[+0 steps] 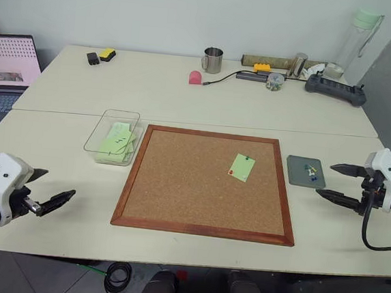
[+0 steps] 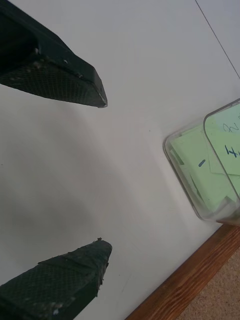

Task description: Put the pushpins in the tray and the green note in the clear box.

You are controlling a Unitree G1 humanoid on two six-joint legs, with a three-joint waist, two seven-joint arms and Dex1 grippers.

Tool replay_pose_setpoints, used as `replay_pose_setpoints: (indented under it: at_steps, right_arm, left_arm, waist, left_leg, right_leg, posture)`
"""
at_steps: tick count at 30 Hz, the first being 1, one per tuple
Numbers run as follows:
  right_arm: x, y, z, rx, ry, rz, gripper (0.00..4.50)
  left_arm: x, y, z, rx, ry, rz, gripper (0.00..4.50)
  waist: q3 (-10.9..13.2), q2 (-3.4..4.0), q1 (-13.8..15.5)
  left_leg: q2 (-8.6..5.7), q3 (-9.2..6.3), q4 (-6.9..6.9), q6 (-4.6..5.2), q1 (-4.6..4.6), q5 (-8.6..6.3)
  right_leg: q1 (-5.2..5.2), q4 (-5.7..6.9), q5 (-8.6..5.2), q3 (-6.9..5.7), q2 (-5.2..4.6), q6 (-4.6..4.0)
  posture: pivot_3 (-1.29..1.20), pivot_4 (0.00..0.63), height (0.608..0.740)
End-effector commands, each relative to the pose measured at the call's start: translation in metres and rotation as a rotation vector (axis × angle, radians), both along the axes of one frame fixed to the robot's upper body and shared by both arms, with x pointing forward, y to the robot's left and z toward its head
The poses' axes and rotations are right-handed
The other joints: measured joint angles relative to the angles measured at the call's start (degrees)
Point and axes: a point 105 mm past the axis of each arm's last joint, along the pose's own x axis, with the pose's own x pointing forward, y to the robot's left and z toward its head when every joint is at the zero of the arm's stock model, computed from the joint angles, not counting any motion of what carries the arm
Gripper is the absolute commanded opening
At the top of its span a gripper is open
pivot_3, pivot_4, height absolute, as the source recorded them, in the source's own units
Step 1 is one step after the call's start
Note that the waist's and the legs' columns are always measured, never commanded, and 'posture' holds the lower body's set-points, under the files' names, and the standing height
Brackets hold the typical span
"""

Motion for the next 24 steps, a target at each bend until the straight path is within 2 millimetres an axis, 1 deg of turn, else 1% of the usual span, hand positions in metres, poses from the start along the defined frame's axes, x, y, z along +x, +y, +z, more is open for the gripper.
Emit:
replay_pose_setpoints:
  at_steps: [1,10,24]
  right_arm:
    - [0.0019,-0.0019,0.0172,-0.003,-0.058,-0.003,4.48]
    - [-0.0028,-0.003,0.0127,0.0,-0.027,-0.004,4.48]
    - [-0.0056,0.0018,0.0104,0.01,-0.023,0.002,4.48]
  left_arm:
    - [0.0018,-0.0008,0.0135,0.013,-0.047,-0.011,4.5]
    - [0.0015,-0.0005,0.0088,0.022,-0.023,-0.002,4.5]
    - [0.0055,-0.0037,0.0123,0.001,-0.016,-0.009,4.5]
  waist:
    - [0.0,0.0,0.02]
    - [0.0,0.0,0.02]
    - [0.0,0.0,0.02]
  left_leg:
    - [0.0,0.0,0.0,0.0,0.0,0.0]
    - [0.0,0.0,0.0,0.0,0.01,0.0]
    - [0.0,0.02,0.01,0.0,0.03,0.0]
  right_leg:
    - [0.0,0.0,0.0,0.0,0.0,0.0]
    - [0.0,0.02,0.01,0.0,0.0,0.0]
    - [0.01,0.04,0.02,0.01,0.02,0.01]
  posture:
    - [0.0,0.15,0.74]
    - [0.0,0.15,0.74]
    - [0.0,0.15,0.74]
